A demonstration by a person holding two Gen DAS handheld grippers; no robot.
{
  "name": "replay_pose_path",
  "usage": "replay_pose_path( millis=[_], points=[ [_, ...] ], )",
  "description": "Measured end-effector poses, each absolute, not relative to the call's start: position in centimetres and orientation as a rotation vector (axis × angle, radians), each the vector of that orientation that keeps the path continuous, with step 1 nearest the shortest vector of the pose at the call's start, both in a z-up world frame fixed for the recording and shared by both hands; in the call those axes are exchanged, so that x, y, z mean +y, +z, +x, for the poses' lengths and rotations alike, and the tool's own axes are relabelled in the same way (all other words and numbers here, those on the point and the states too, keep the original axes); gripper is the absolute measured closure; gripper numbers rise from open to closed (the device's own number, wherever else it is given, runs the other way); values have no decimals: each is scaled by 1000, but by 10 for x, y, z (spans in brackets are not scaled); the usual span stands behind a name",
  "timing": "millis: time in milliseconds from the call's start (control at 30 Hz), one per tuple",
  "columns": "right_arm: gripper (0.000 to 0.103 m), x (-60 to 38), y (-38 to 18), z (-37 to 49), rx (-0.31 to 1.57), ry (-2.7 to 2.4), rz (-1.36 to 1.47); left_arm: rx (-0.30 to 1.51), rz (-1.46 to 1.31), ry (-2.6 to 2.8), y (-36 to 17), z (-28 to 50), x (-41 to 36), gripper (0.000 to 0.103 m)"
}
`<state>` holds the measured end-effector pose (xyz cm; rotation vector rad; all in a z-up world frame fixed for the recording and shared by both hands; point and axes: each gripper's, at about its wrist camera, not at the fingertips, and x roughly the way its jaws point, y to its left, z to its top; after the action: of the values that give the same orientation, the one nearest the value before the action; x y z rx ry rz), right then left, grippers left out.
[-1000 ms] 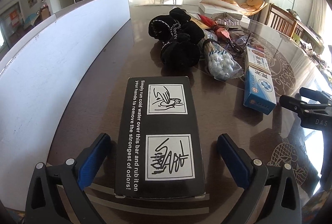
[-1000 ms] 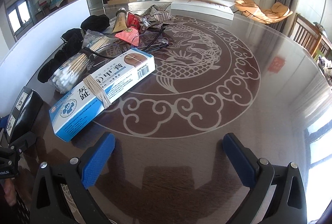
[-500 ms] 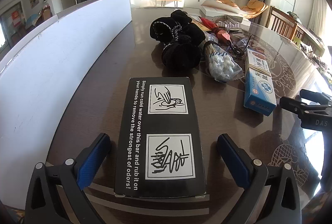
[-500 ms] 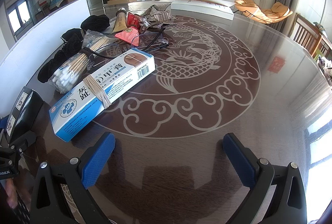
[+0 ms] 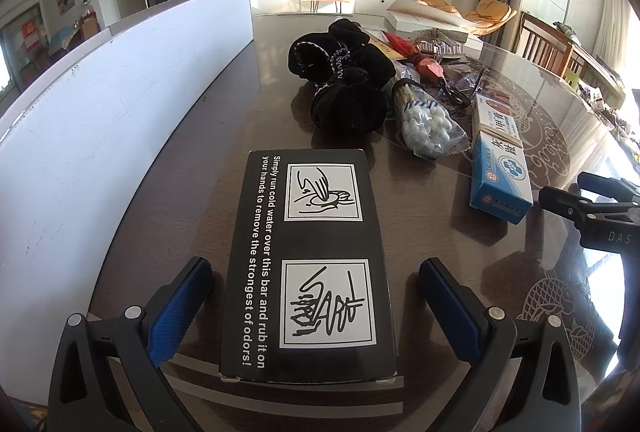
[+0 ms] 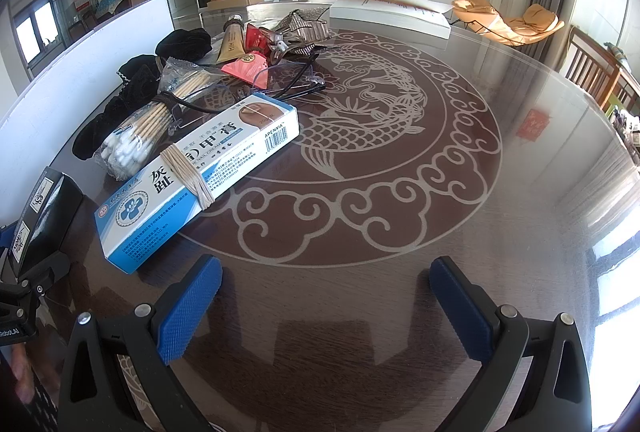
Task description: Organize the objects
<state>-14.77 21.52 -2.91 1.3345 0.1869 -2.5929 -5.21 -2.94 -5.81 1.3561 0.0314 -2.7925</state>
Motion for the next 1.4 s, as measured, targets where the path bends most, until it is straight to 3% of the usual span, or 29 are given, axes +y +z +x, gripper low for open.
replay_pose_path(
  millis=[1400],
  points=[
    [0, 215, -29, -148, 187, -2593, 1334, 31, 1348, -2795, -60, -52, -28, 0]
  ],
)
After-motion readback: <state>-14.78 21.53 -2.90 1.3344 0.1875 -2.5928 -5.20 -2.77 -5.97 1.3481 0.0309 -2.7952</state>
